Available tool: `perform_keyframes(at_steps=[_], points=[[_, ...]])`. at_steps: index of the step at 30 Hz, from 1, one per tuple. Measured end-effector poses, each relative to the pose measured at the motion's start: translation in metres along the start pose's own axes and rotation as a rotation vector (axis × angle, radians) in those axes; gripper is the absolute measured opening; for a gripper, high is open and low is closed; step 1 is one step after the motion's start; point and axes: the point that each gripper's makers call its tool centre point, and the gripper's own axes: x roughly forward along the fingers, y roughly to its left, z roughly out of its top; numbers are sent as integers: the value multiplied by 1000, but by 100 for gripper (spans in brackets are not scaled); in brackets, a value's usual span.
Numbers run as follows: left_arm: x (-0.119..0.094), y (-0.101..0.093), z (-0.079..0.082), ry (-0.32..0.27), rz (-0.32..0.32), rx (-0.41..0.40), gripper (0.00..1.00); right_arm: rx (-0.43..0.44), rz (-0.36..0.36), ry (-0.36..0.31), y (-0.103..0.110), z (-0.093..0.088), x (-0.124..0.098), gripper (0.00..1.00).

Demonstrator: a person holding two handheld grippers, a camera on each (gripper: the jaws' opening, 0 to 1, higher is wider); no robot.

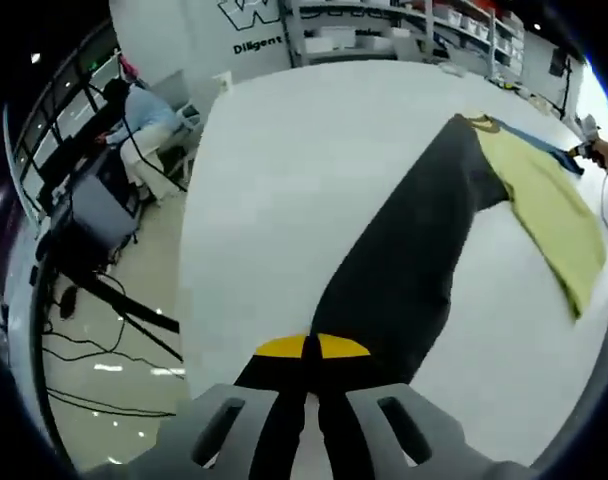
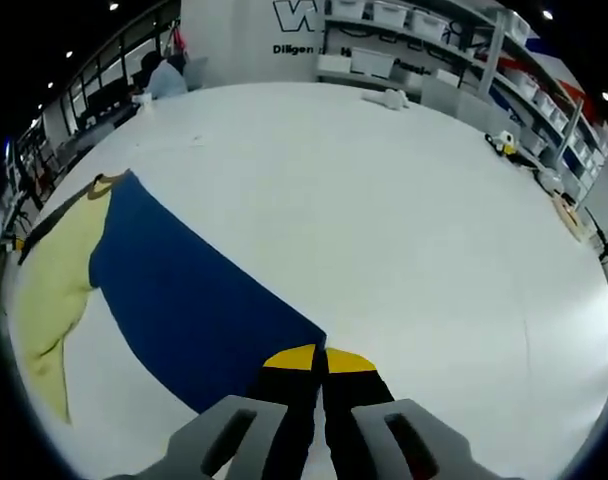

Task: Fold the garment on the visible template until the final outline fits inside the template.

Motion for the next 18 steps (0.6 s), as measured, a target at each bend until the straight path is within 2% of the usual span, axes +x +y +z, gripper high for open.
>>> perform_keyframes(at_steps=[3,7,11,13,14,15,16,18], points=[[9,13,10,12,24,44,4,-9,0,0,0,3,3,0],[19,19,17,29,35,72,4,-27,0,3,0,6,5,0],[30,21,19,74,21,89,4,-27,-4,12,-5,7,7,0],[33,17,18,95,-13,60,4,-31,-17,29,-8,2,7,0],[33,12,21,84,-43,54,4,-49,-32,54,-13,-4,7,0],[34,11,25,71,-44,79,5,-47,-39,59,-16,-6,7,0],[34,12,35,32,-33,163,5,-39,-48,57,-20,-8,6,0],[35,14,46,15,-3,183,5,-30,-39,45,-22,-7,7,0]])
